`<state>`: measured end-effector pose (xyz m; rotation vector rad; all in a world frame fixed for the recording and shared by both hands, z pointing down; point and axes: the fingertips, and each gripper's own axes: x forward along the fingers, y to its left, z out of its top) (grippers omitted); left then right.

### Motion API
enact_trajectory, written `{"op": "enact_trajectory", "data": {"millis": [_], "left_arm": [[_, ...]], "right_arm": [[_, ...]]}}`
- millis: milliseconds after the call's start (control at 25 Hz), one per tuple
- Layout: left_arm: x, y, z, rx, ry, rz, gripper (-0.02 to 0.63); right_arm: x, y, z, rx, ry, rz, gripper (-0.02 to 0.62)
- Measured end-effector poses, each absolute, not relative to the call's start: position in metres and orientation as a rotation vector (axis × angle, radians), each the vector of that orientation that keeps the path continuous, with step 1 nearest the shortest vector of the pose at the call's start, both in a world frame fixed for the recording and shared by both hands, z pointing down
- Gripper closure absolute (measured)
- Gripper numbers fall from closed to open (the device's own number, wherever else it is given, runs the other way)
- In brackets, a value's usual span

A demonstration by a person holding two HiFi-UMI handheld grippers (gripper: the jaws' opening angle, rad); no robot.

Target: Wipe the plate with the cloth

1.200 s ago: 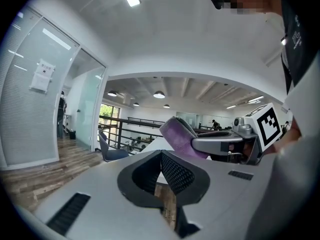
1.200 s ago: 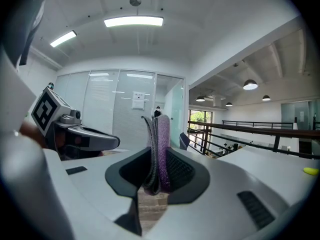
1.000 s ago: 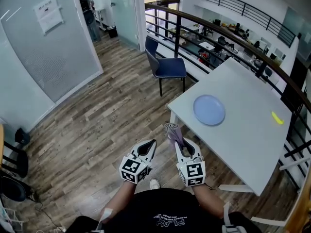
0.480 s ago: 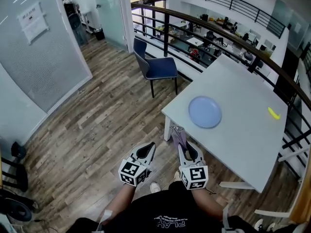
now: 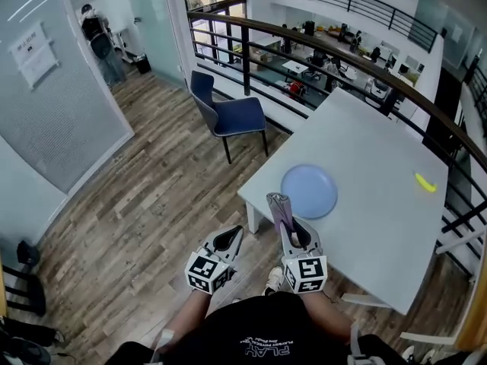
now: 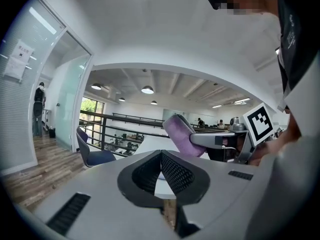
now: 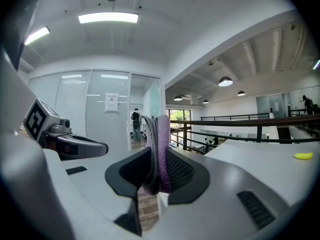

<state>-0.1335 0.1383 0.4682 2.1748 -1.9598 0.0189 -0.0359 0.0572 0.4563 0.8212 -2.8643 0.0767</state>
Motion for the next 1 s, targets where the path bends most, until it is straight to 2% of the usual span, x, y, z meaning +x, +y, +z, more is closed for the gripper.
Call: {"op": "enact_trajectory", "data": {"millis": [440, 1000], "left_arm": [[-0.133, 0.046, 0.473, 2.175, -1.939, 0.065, 0.592], [-0.122, -0.036, 0.478, 2.159, -1.931, 0.172, 0.592]], "right_arm": [[-0.043, -0.033, 0.455, 0.802, -2.865, 0.085, 0.500], [-0.013, -0.127, 0.463, 0.864, -2.846, 0.163, 0.500]]}}
